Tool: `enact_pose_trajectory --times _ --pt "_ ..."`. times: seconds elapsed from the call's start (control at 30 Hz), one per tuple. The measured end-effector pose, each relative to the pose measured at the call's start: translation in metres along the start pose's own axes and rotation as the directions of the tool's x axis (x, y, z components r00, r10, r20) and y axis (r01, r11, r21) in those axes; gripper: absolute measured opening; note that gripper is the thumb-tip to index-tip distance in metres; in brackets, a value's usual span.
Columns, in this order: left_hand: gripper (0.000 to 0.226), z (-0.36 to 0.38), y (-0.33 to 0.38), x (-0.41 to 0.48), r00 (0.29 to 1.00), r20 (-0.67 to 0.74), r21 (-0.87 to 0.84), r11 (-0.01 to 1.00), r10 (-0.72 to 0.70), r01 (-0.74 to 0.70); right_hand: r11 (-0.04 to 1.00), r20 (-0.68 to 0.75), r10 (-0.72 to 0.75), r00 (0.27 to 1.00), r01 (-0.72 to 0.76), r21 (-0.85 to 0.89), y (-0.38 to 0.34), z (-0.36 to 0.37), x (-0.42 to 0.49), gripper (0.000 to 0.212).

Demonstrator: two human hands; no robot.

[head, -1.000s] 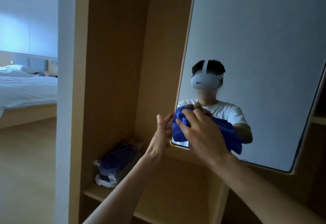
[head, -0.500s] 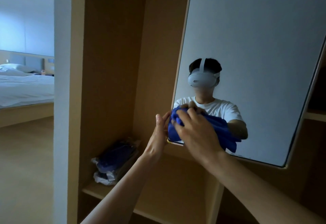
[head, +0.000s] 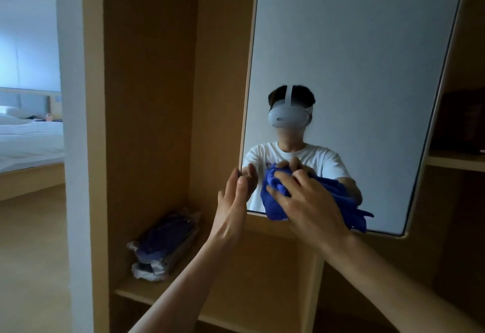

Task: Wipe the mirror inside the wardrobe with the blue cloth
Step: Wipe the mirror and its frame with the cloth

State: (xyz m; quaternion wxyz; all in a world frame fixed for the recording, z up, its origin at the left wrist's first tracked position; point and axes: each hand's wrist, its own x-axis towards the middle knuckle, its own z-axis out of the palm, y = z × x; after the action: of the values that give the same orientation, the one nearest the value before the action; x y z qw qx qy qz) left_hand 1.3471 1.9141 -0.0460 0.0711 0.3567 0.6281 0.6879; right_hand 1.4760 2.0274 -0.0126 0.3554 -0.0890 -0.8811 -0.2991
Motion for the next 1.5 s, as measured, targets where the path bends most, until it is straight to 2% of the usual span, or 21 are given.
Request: enact_pose_trajectory --times 0.07,0.17,0.23,0.3,0.4,0.5,0.63,0.73,0.9,1.0,1.2,1.27,1.4,1.5 --pt "0.053 -0.001 -0.002 -0.001 1.000 0.015 0.020 1.000 0.012 -0.012 0.999 0.063 -0.048 0.997 0.047 0.015 -0.007 0.011 -0.022 0.059" --pt "0.074 -0.004 -0.002 -0.002 0.999 0.054 0.077 0.997 0.005 -0.009 0.995 0.170 -0.094 0.981 0.088 0.042 -0.008 0.015 -0.042 0.060" --pt "0.089 -0.004 0.001 -0.004 0.998 0.056 0.095 0.995 -0.004 -0.002 0.996 0.138 -0.074 0.988 0.067 0.056 0.001 0.009 -0.040 0.062" --pt "0.093 -0.004 -0.001 -0.005 0.999 0.054 0.107 0.994 0.005 -0.011 0.999 0.063 0.001 0.998 -0.004 0.042 0.014 -0.001 -0.029 0.063" --pt "0.092 -0.003 -0.006 -0.004 0.999 0.043 0.114 0.993 0.014 -0.019 0.994 -0.033 0.110 0.993 -0.110 0.014 0.036 -0.016 -0.011 0.065" --pt "0.085 0.002 -0.010 -0.004 0.999 0.008 0.100 0.994 0.042 -0.042 0.997 -0.054 0.070 0.996 -0.072 -0.028 0.034 -0.011 -0.017 0.062" --pt "0.081 0.005 -0.013 -0.003 0.996 -0.039 0.126 0.989 0.085 -0.080 0.997 0.056 -0.062 0.996 0.060 0.043 0.012 0.012 -0.057 0.061" --pt "0.081 0.005 -0.014 -0.003 0.994 -0.040 0.157 0.983 0.100 -0.093 0.996 0.112 -0.062 0.992 0.054 0.070 0.018 0.009 -0.063 0.064" --pt "0.083 0.007 -0.019 -0.004 0.991 -0.074 0.164 0.982 0.110 -0.096 0.993 -0.082 0.120 0.989 -0.120 0.007 0.059 -0.016 -0.035 0.064" --pt "0.083 0.012 -0.021 -0.006 0.988 -0.108 0.146 0.985 0.108 -0.092 0.994 -0.111 0.103 0.988 -0.107 -0.027 0.063 -0.015 -0.037 0.064" --pt "0.082 0.016 -0.022 -0.008 0.986 -0.124 0.128 0.987 0.112 -0.096 0.998 0.102 -0.026 0.994 0.020 0.064 0.031 0.011 -0.086 0.060" --pt "0.081 0.014 -0.021 -0.009 0.985 -0.126 0.130 0.986 0.120 -0.104 0.998 0.069 -0.004 0.998 -0.001 0.068 0.039 0.005 -0.081 0.060" --pt "0.081 0.017 -0.020 -0.012 0.982 -0.137 0.127 0.986 0.130 -0.113 0.989 -0.072 0.148 0.986 -0.147 0.018 0.072 -0.019 -0.054 0.062" --pt "0.081 0.020 -0.019 -0.014 0.981 -0.145 0.121 0.986 0.128 -0.111 0.990 -0.115 0.140 0.983 -0.142 -0.011 0.086 -0.021 -0.054 0.063"
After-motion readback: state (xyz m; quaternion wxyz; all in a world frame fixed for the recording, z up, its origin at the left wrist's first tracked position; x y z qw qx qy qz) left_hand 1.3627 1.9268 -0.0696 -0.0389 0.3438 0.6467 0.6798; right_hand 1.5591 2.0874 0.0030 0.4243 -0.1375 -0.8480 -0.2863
